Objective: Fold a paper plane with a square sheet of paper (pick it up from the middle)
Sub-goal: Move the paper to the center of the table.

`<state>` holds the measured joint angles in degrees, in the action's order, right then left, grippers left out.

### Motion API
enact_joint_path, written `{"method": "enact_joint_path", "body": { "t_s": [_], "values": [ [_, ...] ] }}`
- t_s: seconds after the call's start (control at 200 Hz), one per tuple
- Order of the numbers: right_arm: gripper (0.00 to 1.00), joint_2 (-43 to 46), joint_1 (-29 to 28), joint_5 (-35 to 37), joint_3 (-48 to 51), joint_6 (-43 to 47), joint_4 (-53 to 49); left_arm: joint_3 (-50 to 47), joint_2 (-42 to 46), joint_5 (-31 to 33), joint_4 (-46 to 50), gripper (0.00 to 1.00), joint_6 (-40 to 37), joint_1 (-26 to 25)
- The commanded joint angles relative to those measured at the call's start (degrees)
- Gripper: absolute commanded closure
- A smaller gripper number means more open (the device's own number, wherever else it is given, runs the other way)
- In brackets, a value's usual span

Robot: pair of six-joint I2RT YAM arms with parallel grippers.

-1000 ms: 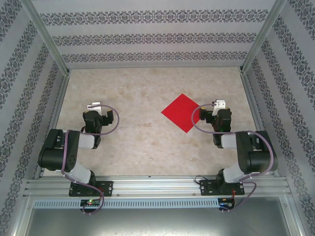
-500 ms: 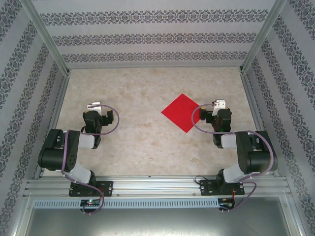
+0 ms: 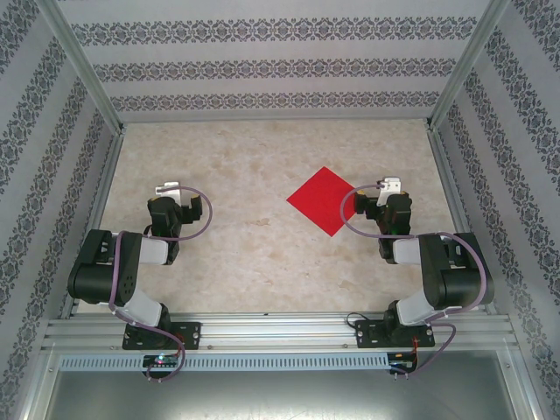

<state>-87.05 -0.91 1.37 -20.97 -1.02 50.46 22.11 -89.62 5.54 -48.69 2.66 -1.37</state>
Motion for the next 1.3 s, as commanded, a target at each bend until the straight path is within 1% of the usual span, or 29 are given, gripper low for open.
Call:
{"method": "enact_joint_path", "body": {
  "t_s": [0.0,0.09,0.15,0.28,0.315,0.39,0.43,0.475,0.525,0.58,0.639,0.654,0.679,0.709,0.749,0.789,0.829,0.859,0.889,0.944,1.034,1.134,1.189,1.294],
  "values": [
    [0.02,1.57,-1.17,-0.81,0.91,1.21,3.54,-1.09,1.56,-1.33,-2.66,0.0,-1.05,0.77],
    [0.02,1.9,-1.83,0.41,2.9,1.73,5.62,-2.85,3.67,1.14,-4.19,0.0,0.1,0.75],
    [0.02,2.01,-2.24,0.83,3.75,2.1,7.08,-3.47,5.98,1.66,-3.32,0.0,0.26,0.75],
    [0.02,3.58,-2.69,1.6,6.68,2.26,11.39,-2.31,11.7,2.85,4.6,0.0,1.71,1.0],
    [0.02,4.54,-2.68,1.43,6.82,2.32,10.81,-2.03,12.92,2.83,7.18,0.0,2.69,1.34],
    [0.02,7.78,-2.7,1.38,5.97,2.3,6.71,-2.65,15.4,1.52,9.59,0.0,3.78,1.91],
    [0.02,10.68,-2.86,2.17,5.24,1.69,2.12,-3.3,17.41,1.66,11.02,0.0,4.82,2.02],
    [0.02,15.36,-2.85,3.92,3.61,-1.01,-5.35,-4.2,20.09,1.67,12.47,0.0,6.14,2.17],
    [0.02,21.54,-2.84,5.02,-0.47,-3.91,-20.99,-4.29,24.28,2.09,15.97,0.0,8.38,2.32],
    [0.02,26.56,-2.87,6.76,-5.0,-8.44,-34.53,-3.08,28.44,3.06,21.86,0.0,10.58,2.33],
    [0.02,30.6,-2.82,8.8,-9.44,-17.74,-47.68,-1.49,32.91,3.15,28.2,0.0,13.82,2.34],
    [0.02,31.47,-2.8,8.61,-10.49,-19.55,-50.35,-0.93,34.27,3.97,30.6,0.0,16.23,2.33],
    [0.02,32.77,-2.67,6.58,-11.86,-22.11,-54.13,0.53,36.1,6.3,35.71,0.0,21.22,2.37],
    [0.02,34.2,-2.61,2.96,-13.22,-23.0,-57.42,2.17,38.11,9.36,42.0,0.0,27.18,2.34],
    [0.02,35.8,-2.54,-2.31,-13.84,-25.17,-59.19,3.15,40.25,9.96,45.81,0.0,30.35,2.4],
    [0.02,37.22,-2.44,-6.77,-13.05,-28.81,-58.44,3.3,42.46,8.16,47.48,0.0,32.61,2.36],
    [0.02,37.97,-2.23,-13.06,-10.92,-31.2,-54.62,3.79,44.55,8.5,51.65,0.0,38.62,2.38],
    [0.02,37.94,-2.34,-16.3,-9.54,-33.64,-51.8,3.71,45.89,8.68,53.79,0.0,42.09,2.33],
    [0.02,37.49,-2.39,-17.78,-9.15,-36.06,-51.0,3.42,46.94,7.38,53.9,0.0,42.01,2.34],
    [0.02,36.02,-2.84,-18.68,-10.13,-38.87,-52.53,3.49,48.08,2.23,53.47,0.0,38.84,2.38],
    [0.02,31.97,-5.37,-21.31,-12.86,-39.5,-53.77,4.36,46.76,-7.03,52.49,0.0,38.2,2.34],
    [0.02,26.59,-8.56,-20.11,-17.37,-39.43,-58.6,7.22,41.75,-13.88,54.03,0.0,38.39,2.33],
    [0.02,23.97,-10.51,-17.59,-19.43,-40.28,-61.1,9.78,38.23,-17.53,55.3,0.0,37.37,2.33],
    [0.02,19.23,-13.95,-13.8,-22.04,-41.49,-61.87,12.81,32.48,-23.01,55.98,0.0,36.44,2.27]
  ]
}}
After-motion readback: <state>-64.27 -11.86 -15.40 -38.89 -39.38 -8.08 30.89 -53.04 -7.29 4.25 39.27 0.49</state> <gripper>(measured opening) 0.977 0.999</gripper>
